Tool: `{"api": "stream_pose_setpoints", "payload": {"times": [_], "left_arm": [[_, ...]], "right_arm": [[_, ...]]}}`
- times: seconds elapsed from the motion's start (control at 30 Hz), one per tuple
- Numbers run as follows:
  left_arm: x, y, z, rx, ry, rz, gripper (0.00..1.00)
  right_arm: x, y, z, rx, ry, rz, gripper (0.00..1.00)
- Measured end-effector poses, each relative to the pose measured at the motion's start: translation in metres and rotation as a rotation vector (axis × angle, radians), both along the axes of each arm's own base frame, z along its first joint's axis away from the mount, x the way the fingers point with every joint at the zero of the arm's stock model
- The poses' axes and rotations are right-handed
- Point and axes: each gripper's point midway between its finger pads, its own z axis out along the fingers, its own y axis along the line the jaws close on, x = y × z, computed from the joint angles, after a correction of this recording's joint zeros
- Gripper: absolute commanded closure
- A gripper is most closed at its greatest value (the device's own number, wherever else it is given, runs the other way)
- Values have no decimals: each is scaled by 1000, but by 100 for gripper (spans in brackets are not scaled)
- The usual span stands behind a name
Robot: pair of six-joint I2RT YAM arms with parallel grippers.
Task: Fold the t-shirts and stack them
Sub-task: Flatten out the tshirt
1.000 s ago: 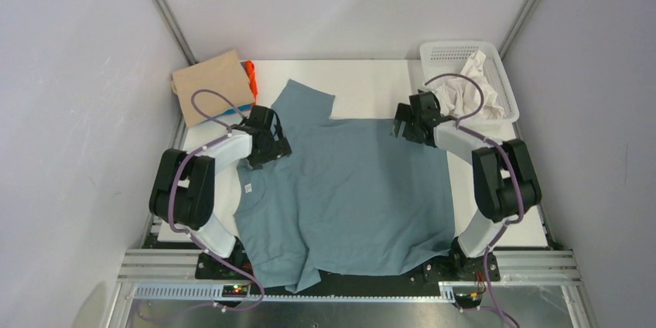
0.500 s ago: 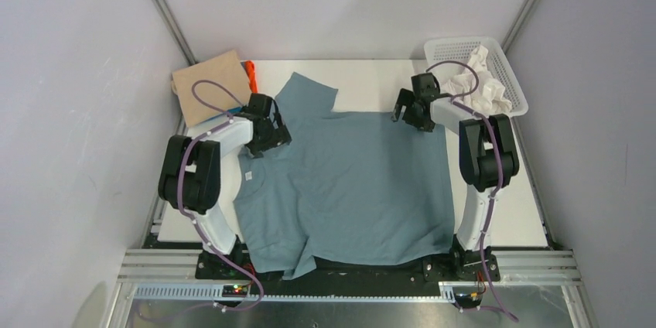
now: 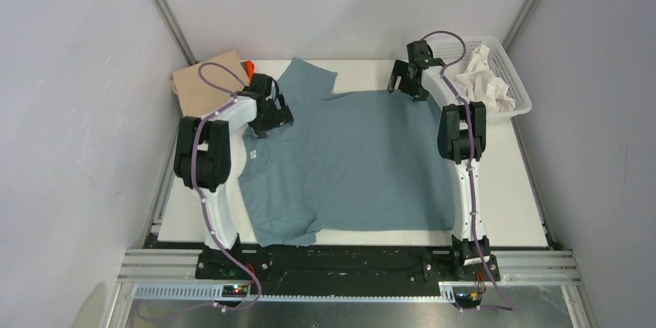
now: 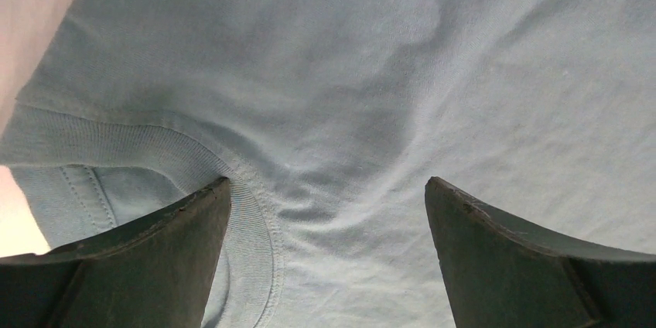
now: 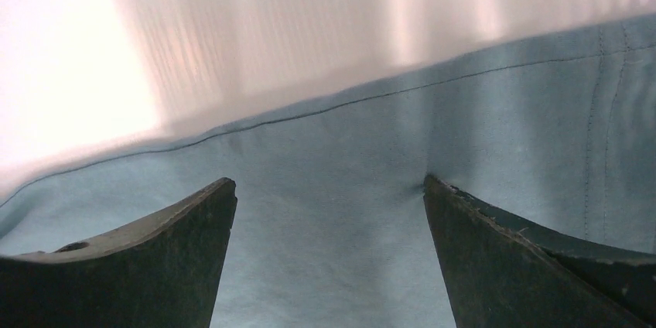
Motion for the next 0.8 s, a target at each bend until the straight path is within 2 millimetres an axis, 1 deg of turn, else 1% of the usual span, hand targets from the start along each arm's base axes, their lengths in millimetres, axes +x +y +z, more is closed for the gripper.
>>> {"api": "stream_pose_setpoints", "payload": {"times": [0.1,0.2,0.3,0.37,0.43,0.5,0.57,0.6,0.67,0.7,0.73,0.77,0.8], "left_arm": [[21,3,2,-13,-10,2,0],[38,4,2,-17,-15,-7,0],[59,2,8,-18,-33,-30,0],[64,0,14,-19,-46,-40,0],[67,0,24,-20,-68,-52,0],[64,-2,38,-17,-90,-64,0],[51,-1,55,-10,-110,-70,0],[39,-1,64,-8,-122,-72,0],[10,2,87,-1,-158,-65,0],[-6,4,96,2,-170,-60,0],[-25,7,105,5,-194,-45,0],[-44,10,112,8,-208,-33,0],[-61,13,116,6,-230,-20,0]], "right_arm": [[16,-1,1,22,-21,8,4],[23,-3,3,46,-38,17,4],[29,-1,8,60,-62,46,3],[36,0,18,57,-93,70,3],[40,4,30,45,-125,102,2],[37,12,45,25,-154,148,1],[22,27,59,4,-169,211,1],[6,40,70,-5,-174,262,1],[-28,69,91,-13,-193,376,1],[-49,89,105,-9,-221,457,1],[-78,112,118,-1,-253,567,1],[-105,132,132,8,-287,664,1],[-137,155,143,19,-329,790,1]]}}
